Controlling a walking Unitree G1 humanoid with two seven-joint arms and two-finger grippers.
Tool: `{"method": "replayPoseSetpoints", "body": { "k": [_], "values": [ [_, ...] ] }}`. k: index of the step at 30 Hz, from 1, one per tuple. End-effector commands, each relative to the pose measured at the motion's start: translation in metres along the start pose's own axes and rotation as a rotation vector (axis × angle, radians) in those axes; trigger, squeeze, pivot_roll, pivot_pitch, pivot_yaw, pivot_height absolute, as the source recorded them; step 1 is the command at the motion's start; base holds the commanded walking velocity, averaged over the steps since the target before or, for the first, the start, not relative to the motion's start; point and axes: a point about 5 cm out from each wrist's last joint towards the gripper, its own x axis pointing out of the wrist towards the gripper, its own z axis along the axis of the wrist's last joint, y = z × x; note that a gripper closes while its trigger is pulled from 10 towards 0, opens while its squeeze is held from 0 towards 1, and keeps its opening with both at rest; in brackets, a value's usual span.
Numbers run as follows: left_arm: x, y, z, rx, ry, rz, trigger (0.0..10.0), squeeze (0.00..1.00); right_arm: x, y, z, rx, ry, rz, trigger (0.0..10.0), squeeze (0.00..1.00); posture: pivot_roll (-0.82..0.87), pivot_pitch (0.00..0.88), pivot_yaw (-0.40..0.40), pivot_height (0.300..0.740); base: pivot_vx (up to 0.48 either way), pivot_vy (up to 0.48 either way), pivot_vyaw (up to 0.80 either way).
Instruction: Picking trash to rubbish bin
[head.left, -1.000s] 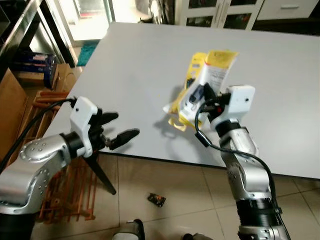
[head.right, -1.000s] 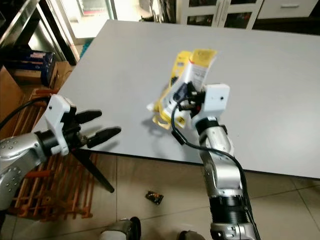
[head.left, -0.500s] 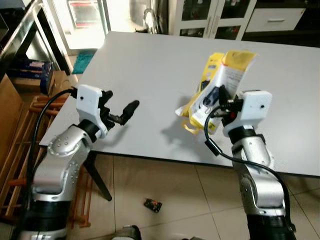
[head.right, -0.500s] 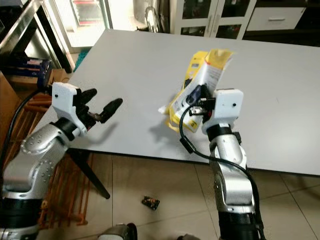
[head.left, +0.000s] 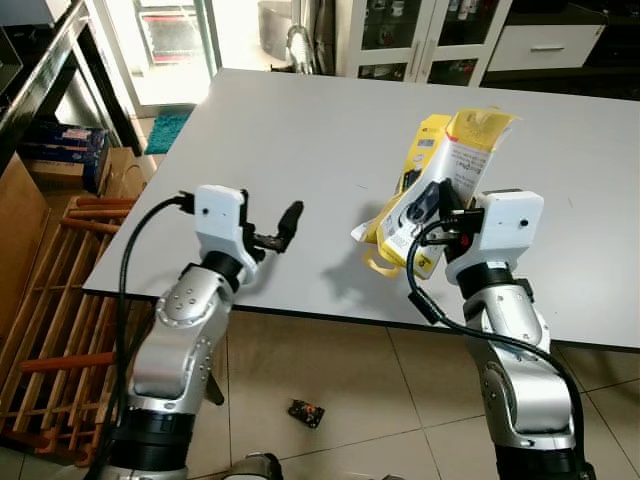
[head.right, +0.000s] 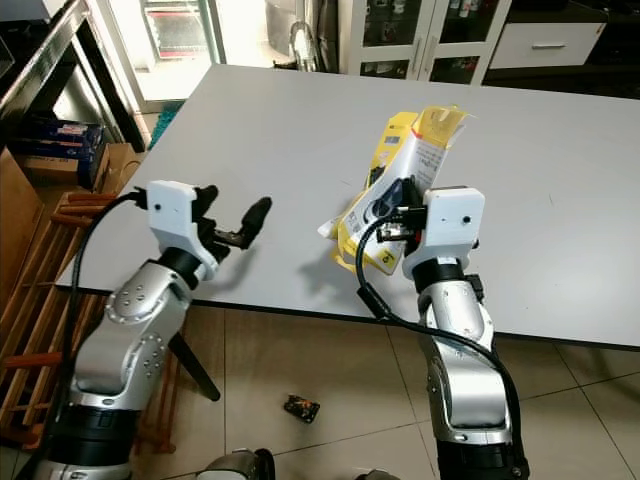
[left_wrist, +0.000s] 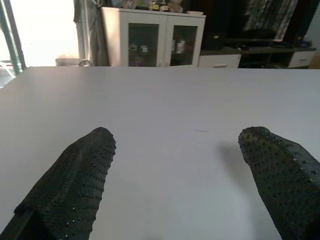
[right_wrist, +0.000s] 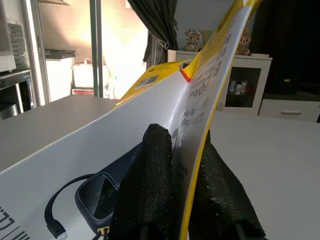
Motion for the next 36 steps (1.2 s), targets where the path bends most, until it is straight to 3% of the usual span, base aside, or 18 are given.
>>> {"method": "replayPoseSetpoints", "body": {
  "k": [1, 36],
  "values": [
    [0.0005, -0.0019, -0.0014, 0.009, -0.007, 0.007, 10.0, 0.00, -0.0004, -0.0012, 0.0047, -0.006, -0.010, -0.010, 10.0, 0.00, -0.01, 0.062, 0.004, 0.740, 0.000, 0.000, 0.00],
    [0.0018, 0.0006, -0.0003, -0.008, -0.027, 0.027, 10.0, 0.00, -0.0019, 0.0051, 0.0022, 0.002, 0.020, 0.007, 10.0, 0.00, -0.01, 0.075, 0.007, 0.740, 0.000, -0.432, 0.00]
  ]
}}
